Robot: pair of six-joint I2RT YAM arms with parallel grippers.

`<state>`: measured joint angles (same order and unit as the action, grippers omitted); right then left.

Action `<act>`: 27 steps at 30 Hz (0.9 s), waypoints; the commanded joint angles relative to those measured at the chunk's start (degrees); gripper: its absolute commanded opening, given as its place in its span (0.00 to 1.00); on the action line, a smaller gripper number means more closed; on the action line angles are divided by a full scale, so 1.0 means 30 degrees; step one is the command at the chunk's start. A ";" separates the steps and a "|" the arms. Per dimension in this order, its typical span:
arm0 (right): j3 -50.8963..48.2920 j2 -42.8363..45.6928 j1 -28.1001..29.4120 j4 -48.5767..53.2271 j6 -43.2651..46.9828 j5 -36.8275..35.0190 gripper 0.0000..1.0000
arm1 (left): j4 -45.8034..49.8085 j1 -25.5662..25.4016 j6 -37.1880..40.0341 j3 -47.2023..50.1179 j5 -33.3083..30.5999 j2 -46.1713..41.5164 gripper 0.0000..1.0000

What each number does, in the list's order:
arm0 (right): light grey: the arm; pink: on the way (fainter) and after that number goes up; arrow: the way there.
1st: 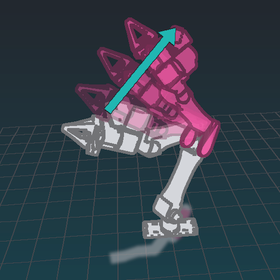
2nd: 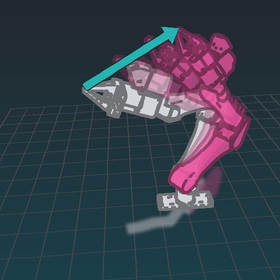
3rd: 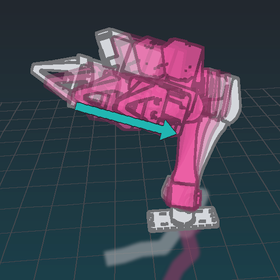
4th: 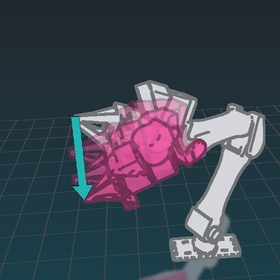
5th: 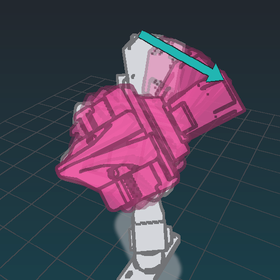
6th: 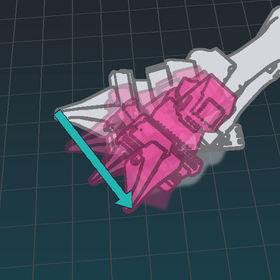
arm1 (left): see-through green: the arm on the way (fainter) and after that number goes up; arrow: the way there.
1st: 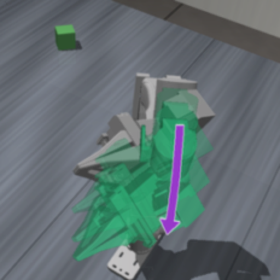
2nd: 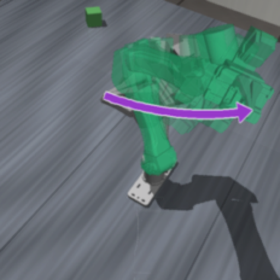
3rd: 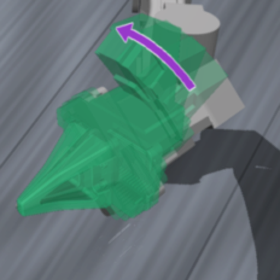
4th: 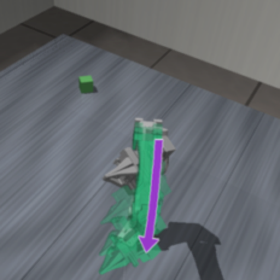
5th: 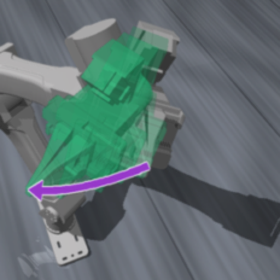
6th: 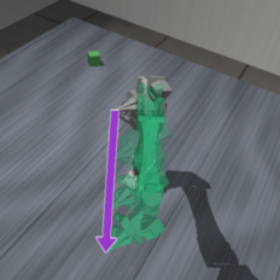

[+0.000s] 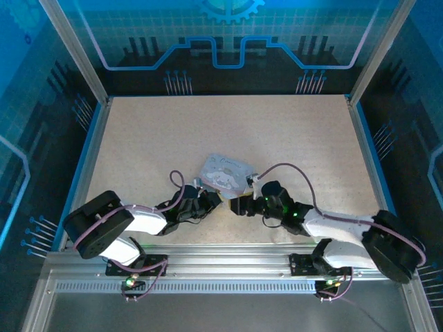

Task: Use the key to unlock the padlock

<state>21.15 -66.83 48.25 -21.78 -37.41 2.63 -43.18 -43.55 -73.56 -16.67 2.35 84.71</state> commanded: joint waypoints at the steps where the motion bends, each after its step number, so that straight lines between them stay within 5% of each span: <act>1: 0.0479 0.1876 0.0279 0.2939 0.4405 -0.1229 0.70 | 0.1079 0.0039 -0.0203 -0.0126 -0.0285 -0.0799 0.03; 8: 0.0627 0.4813 0.0367 0.4411 0.9010 -0.1464 0.99 | 0.2596 0.0023 -0.0540 -0.0366 -0.0285 -0.2069 0.03; 13: 0.0611 0.5194 0.0872 0.4498 1.2678 -0.1092 1.00 | 0.4482 0.0021 -0.0652 -0.1026 -0.0118 -0.3156 0.03; 18: -0.1237 0.5605 0.3380 0.1459 1.8083 -0.3952 1.00 | 0.6295 0.0042 -0.0607 -0.1708 -0.0046 -0.4152 0.02; 27: -0.1366 0.4985 0.5443 0.0648 2.0428 -0.7283 0.98 | 0.7249 0.0015 -0.1303 -0.1795 -0.0257 -0.5265 0.00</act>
<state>17.19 -51.20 62.89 -16.51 19.53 -14.20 -22.31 -43.55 -76.20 -20.21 2.31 70.46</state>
